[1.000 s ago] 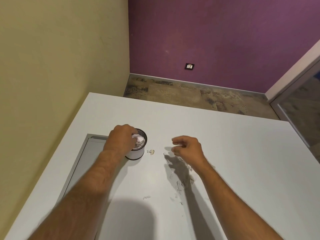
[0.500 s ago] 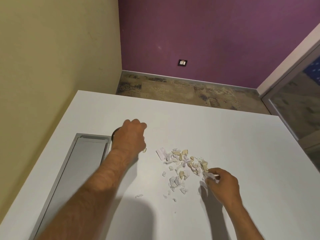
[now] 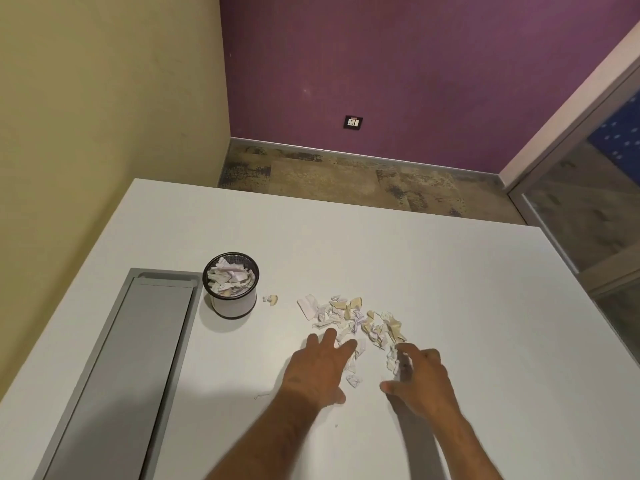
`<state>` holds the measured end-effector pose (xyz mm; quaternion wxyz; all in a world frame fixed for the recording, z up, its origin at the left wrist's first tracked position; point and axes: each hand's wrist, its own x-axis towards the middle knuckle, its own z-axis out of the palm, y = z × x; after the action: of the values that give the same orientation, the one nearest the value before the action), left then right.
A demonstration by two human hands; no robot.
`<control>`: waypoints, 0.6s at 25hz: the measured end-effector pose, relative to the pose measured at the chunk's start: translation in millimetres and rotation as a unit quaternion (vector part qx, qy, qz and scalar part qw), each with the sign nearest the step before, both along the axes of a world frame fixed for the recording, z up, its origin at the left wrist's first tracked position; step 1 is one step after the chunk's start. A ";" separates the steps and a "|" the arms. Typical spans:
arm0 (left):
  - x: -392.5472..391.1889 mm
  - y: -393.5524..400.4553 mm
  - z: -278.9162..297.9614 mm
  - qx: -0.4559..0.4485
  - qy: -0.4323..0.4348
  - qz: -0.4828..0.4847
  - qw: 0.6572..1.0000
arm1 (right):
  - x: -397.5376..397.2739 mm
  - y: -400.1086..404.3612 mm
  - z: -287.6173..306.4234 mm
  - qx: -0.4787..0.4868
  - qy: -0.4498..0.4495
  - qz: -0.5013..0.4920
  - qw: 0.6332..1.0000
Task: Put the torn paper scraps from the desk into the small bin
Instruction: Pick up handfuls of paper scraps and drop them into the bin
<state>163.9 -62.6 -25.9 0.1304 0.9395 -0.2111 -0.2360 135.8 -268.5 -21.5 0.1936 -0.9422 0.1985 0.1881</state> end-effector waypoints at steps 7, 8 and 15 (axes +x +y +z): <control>-4.2 -16.3 -13.4 0.001 -0.032 0.052 0.998 | -7.3 17.0 -7.1 -0.003 -0.081 0.049 0.996; -5.8 -16.7 -15.5 -0.005 -0.037 0.059 0.998 | -9.4 18.9 -8.6 -0.003 -0.092 0.054 0.994; -16.3 0.4 -31.5 -0.105 -0.034 0.137 0.984 | -18.6 25.1 -14.7 0.053 -0.131 0.016 0.990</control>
<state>147.6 -62.2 -57.4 0.2525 0.9480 -0.1086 -0.1605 117.2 -243.4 -36.2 0.2649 -0.9501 0.1464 0.0761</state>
